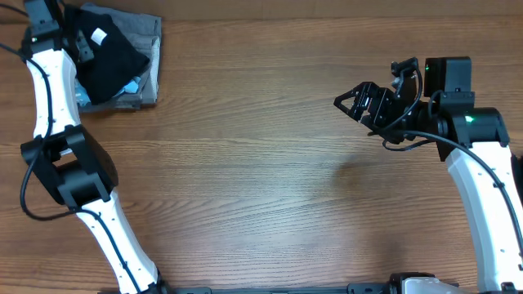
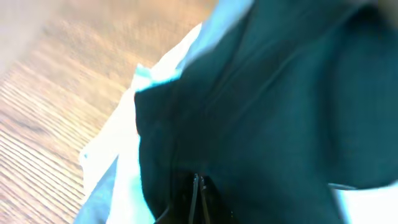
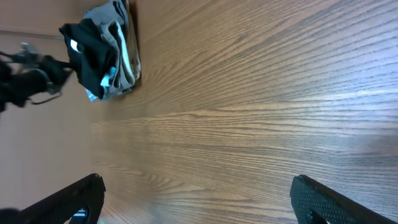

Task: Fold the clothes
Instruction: 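Release the black shirt on the stack and press it flat with the left gripper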

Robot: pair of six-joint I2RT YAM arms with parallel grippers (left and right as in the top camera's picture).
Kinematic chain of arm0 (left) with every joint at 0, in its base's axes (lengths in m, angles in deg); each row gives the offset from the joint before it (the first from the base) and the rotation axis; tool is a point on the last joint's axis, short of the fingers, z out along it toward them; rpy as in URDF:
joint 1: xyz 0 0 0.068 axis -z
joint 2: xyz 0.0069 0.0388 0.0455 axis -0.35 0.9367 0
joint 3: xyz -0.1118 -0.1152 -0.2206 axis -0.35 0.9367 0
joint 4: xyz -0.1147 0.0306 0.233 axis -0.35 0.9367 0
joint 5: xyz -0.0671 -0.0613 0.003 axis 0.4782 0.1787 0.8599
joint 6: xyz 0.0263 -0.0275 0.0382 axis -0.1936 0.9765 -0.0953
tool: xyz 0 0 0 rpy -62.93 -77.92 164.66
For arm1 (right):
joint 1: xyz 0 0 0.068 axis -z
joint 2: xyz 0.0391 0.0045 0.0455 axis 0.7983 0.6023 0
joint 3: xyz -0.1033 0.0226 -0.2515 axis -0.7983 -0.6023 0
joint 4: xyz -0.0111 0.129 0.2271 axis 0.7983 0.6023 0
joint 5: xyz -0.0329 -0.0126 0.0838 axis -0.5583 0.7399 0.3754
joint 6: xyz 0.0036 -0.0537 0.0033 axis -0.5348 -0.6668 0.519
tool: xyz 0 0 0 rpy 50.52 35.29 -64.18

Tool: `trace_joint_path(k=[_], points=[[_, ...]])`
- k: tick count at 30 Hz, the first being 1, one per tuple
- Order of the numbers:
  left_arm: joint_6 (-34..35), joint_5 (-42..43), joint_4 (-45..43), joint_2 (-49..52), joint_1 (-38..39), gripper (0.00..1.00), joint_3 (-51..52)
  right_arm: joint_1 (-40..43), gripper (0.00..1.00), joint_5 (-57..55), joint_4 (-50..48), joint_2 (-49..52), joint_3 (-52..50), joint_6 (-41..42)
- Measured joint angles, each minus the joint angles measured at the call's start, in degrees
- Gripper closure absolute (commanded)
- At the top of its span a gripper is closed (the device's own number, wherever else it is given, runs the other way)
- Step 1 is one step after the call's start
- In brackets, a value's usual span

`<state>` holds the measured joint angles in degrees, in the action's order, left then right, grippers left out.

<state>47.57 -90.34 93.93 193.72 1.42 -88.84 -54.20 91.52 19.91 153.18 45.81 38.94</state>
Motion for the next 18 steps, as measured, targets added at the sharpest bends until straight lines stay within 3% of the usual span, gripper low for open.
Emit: trace_joint_path(k=[8, 18], points=[[2.78, 4.09, -0.76, -8.35, 4.31, 0.96, -0.98, -1.07, 0.0, 0.0, -0.28, 0.42, 0.0, 0.02], [3.65, 5.03, -3.28, -0.63, 5.81, 0.96, -1.16, -1.11, 0.0, -1.01, -0.39, 0.42, 0.0, 0.0]])
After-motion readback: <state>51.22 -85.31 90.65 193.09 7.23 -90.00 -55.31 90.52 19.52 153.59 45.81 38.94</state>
